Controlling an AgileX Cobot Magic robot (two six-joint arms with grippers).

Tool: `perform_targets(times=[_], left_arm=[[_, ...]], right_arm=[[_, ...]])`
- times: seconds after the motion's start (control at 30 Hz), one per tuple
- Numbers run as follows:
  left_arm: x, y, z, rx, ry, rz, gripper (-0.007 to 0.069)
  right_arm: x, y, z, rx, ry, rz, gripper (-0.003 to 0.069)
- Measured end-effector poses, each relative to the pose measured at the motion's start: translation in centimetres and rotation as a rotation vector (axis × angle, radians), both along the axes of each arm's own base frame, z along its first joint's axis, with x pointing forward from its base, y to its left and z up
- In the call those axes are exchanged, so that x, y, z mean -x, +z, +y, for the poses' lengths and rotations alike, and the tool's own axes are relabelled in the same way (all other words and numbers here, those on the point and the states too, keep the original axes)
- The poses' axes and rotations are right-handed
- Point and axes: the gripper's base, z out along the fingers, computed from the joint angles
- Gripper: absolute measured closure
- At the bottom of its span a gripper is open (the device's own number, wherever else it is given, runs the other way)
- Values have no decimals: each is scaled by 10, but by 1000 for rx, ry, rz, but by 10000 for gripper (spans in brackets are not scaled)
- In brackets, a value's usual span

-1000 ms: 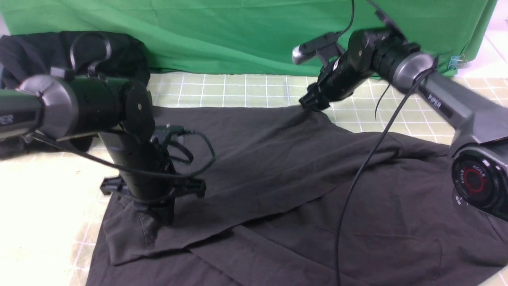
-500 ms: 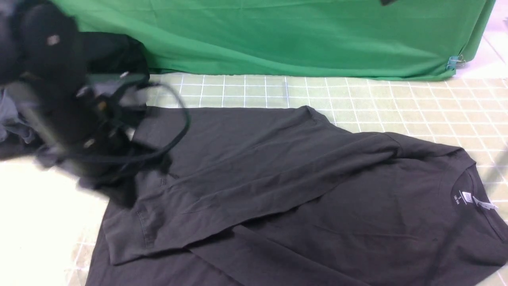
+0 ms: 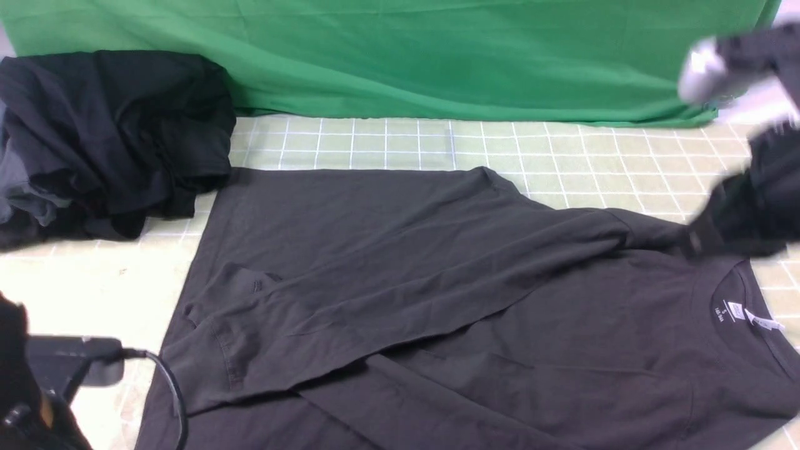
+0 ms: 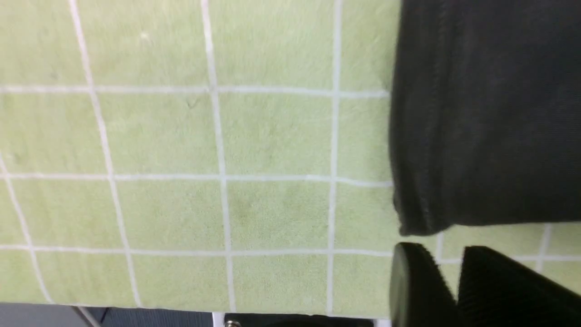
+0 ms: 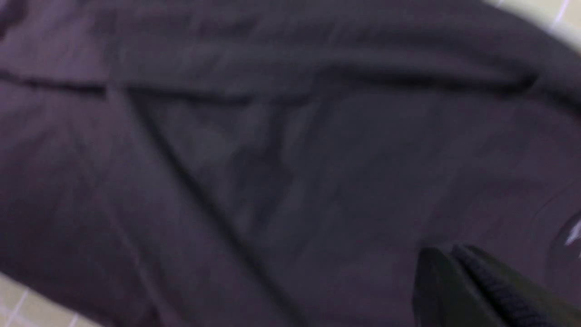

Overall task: Fold a long-sleeved shirt over a green coffee tablecloth.
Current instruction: 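Grasp the near edge of the shirt at its hem and shoulder corners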

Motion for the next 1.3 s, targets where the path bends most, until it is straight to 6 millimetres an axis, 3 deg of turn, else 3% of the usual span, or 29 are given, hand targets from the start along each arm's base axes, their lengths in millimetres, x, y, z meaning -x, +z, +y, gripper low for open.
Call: perform_targets(times=[0.07,0.2,0.4,0.6,0.73,0.77,0.8,0.83,0.9,1.1,1.17,1.2,1.23,1.27,1.3], left_arm=[[-7,-12,-3,-1,8,34,318],[-15,-30,-9,11,28,101,199],[-21,-50,-13,-12,77,197,168],[-20,-61,-14,10,94,176,257],[-18,-62,-15,31,108,166,379],[-17,-63,-15,39,110,165,474],[-17,-63,-15,39,109,166,474],[-17,-63,-16,46,102,166,565],[-17,-62,-16,46,101,167,587],[-6,-51,-6,-16,47,165,602],[1,-38,-3,-17,37,125,602],[5,-30,-1,-9,35,94,602],[6,-29,-1,-8,35,90,602],[9,-23,0,2,35,59,602],[10,-22,0,4,35,54,602]], right_arm=[[11,-10,-3,14,19,16,641],[16,-14,-5,29,34,51,641],[26,-11,-7,39,55,76,641],[41,-1,-10,21,71,78,638],[47,1,-11,20,91,91,638],[49,2,-11,15,111,93,638],[50,2,-11,14,115,92,638],[52,3,-6,1,161,90,638],[53,2,-4,0,182,89,638],[82,-34,29,41,390,206,588],[92,-55,40,58,429,245,515],[98,-70,47,76,447,259,443],[100,-75,48,83,455,258,431],[104,-87,54,99,466,264,353],[104,-90,56,99,474,260,342]])
